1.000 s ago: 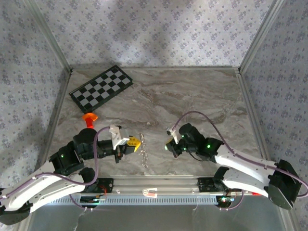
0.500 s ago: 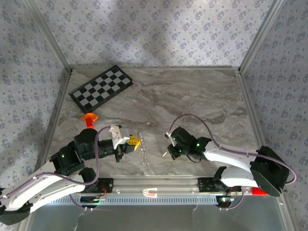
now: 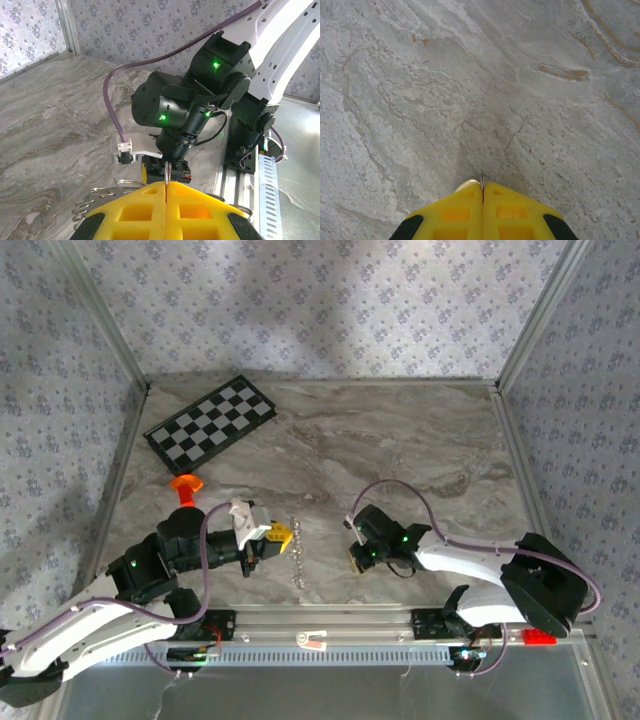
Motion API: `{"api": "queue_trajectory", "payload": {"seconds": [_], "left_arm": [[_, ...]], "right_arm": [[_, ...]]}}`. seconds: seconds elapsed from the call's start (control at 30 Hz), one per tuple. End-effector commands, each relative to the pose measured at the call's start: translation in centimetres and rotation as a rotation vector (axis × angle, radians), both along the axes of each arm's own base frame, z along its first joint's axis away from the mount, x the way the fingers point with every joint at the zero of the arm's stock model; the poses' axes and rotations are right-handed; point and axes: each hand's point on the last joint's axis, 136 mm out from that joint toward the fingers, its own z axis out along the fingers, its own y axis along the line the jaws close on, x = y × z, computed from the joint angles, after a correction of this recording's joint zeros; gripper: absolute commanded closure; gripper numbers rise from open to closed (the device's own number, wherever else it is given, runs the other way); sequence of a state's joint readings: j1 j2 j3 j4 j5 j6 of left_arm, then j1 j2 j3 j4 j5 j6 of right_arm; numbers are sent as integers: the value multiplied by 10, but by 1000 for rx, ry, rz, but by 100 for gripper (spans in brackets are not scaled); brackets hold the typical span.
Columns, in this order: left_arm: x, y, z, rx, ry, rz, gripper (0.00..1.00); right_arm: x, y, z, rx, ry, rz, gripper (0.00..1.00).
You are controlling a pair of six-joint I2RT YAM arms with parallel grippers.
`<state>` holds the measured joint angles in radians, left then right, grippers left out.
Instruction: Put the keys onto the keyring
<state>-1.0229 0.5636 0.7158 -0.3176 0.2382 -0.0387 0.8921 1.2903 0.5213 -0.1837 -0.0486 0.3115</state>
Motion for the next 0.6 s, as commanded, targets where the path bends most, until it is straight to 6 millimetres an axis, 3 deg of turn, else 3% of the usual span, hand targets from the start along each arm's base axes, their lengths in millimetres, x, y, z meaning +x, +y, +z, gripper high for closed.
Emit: {"api": "queue_trajectory", "payload": {"seconds": [0.0, 0.37, 0.57], "left_arm": [[-1, 0, 17, -59, -36, -4, 100], [-2, 1, 20, -68, -40, -5, 100], [-4, 1, 19, -73, -37, -13, 100]], "right_arm": [[0, 3, 4, 13, 30, -15, 91], [3, -7, 33, 9, 61, -41, 70], [4, -16, 42, -33, 154, -35, 51]]}}
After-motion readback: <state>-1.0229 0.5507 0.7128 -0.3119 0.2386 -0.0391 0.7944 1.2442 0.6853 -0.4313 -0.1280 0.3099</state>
